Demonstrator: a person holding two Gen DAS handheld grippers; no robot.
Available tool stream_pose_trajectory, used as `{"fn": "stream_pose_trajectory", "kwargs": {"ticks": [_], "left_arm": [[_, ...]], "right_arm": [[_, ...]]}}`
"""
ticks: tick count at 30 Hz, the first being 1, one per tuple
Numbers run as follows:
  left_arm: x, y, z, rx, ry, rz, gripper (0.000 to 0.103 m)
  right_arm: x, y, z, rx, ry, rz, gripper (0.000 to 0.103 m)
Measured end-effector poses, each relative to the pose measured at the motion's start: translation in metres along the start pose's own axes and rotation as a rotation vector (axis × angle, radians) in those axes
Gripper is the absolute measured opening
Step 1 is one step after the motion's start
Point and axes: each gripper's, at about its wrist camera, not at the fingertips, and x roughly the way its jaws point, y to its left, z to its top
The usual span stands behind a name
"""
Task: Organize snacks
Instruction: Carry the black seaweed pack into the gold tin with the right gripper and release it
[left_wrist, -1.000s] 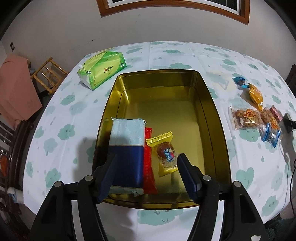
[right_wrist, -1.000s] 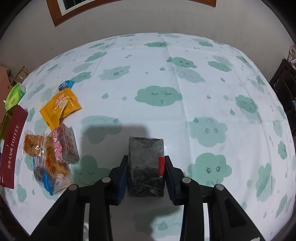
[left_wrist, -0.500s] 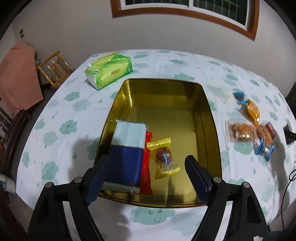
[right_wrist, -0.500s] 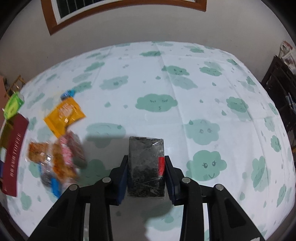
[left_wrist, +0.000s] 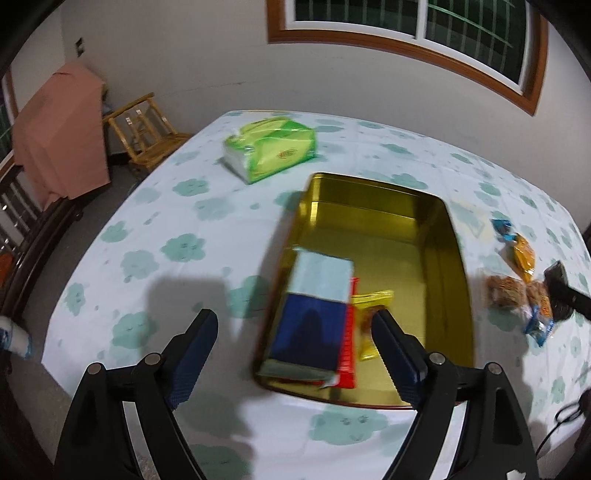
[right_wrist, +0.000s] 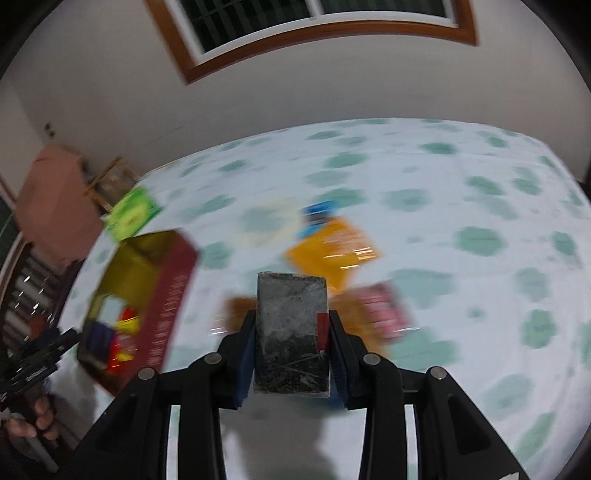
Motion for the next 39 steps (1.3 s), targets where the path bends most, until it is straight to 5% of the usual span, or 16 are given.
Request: {"fn": "stream_pose_trajectory", "kwargs": {"ticks": [14, 39], "left_arm": [[-0.002, 0.058, -0.01, -0.104, 0.016, 0.049, 0.083], [0.004, 0.075, -0.023, -0.14, 0.058, 0.062, 0.083]], "right_arm": [[0.043, 0.154, -0.023, -0.268, 0.086, 0.144, 0.036], [0.087, 0.187, -0.044, -0.402, 0.159, 0.091, 0.036]]}}
